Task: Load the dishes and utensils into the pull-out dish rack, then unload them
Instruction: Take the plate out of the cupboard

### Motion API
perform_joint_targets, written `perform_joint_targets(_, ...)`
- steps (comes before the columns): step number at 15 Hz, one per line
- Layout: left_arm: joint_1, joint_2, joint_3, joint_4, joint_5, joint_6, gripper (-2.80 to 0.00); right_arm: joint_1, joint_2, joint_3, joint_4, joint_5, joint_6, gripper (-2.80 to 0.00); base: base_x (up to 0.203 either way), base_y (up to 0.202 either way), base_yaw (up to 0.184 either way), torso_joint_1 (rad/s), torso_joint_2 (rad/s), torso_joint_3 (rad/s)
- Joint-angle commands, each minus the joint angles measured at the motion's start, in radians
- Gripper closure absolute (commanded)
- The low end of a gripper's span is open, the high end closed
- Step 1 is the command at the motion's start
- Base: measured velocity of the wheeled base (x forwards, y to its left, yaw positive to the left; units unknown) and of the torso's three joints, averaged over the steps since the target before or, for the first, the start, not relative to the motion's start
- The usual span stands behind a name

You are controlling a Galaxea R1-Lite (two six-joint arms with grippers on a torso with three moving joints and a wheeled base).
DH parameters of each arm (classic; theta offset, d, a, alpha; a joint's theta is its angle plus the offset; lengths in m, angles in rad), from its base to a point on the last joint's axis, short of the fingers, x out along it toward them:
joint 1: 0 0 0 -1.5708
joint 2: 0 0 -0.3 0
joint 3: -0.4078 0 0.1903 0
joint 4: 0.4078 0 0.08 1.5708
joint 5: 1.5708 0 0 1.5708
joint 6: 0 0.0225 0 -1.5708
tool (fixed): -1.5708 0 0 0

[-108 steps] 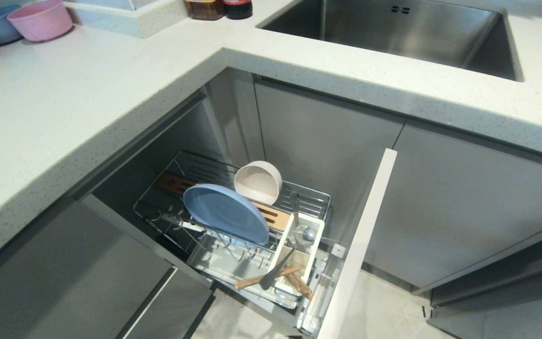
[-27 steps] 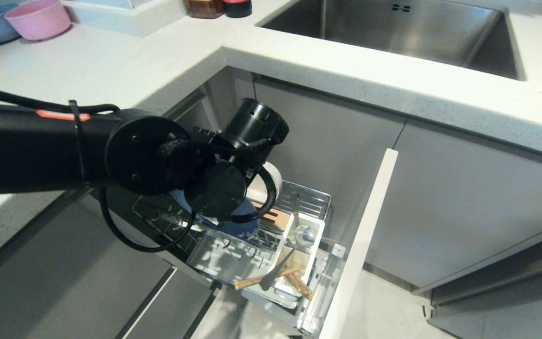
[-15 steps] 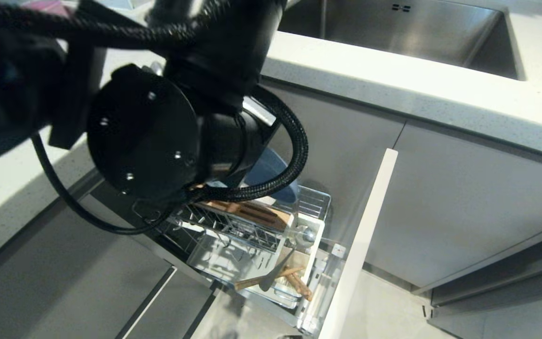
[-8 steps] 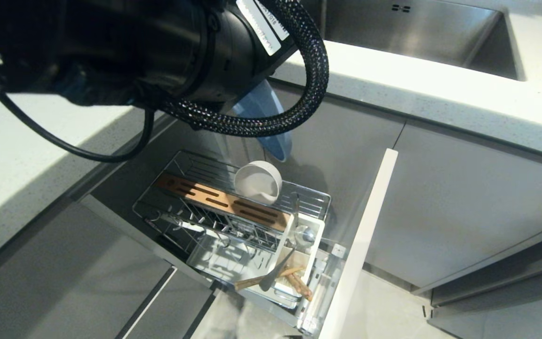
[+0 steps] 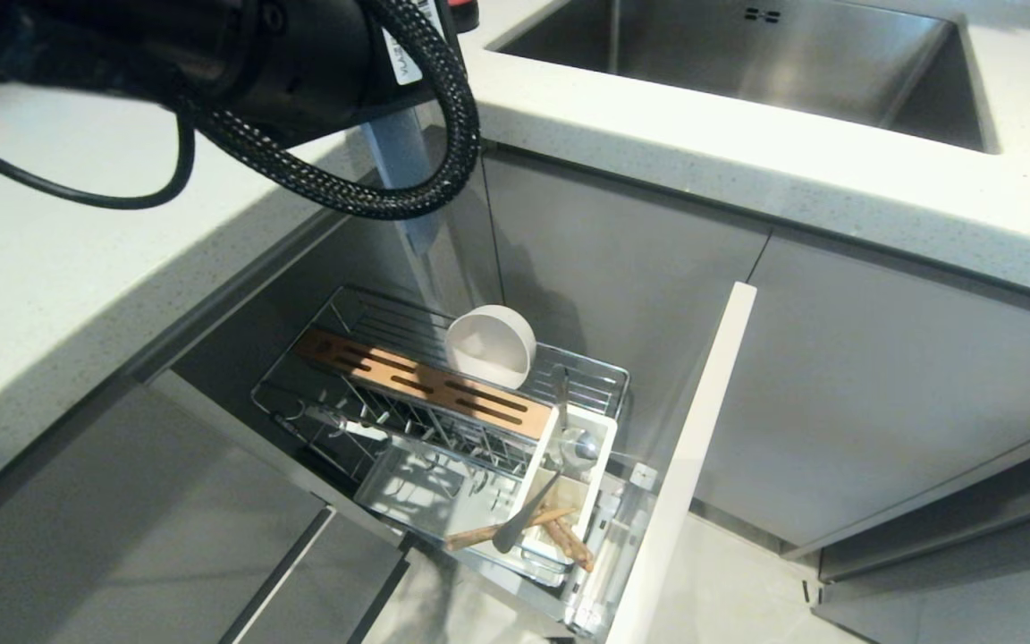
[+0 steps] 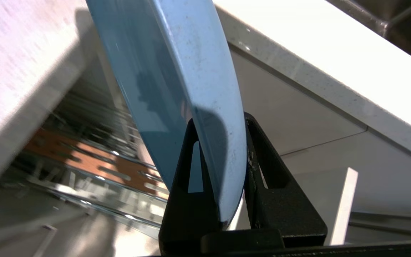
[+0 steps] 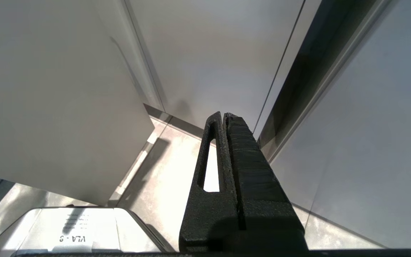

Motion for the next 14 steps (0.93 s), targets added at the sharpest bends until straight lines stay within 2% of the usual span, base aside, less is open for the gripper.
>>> perform_joint_targets(1,0.005,-0.033,-0.001,-0.001,0.005,0.039,0.0,0.0,0.001,0.002,0.0,0.0,0.0,0.0,0.0,0.0,0.0,0.0,0.0,0.0)
perform_joint_targets(6,-0.032,-0.093,0.001,-0.073,0.004,0.135,0.0,0.0,0.001,0.001,0.0,0.0,0.0,0.0,0.0,0.0,0.0,0.0,0.0,0.0)
perform_joint_targets(11,-0.041,-0.122,0.001,-0.332,0.005,0.407,0.0,0.0,0.001,0.0,0.0,0.0,0.0,0.0,0.0,0.0,0.0,0.0,0.0,0.0)
perform_joint_targets(14,0.062,-0.12,0.0,-0.428,0.006,0.52,0.0,0.0,0.001,0.001,0.0,0.0,0.0,0.0,0.0,0.0,0.0,0.0,0.0,0.0)
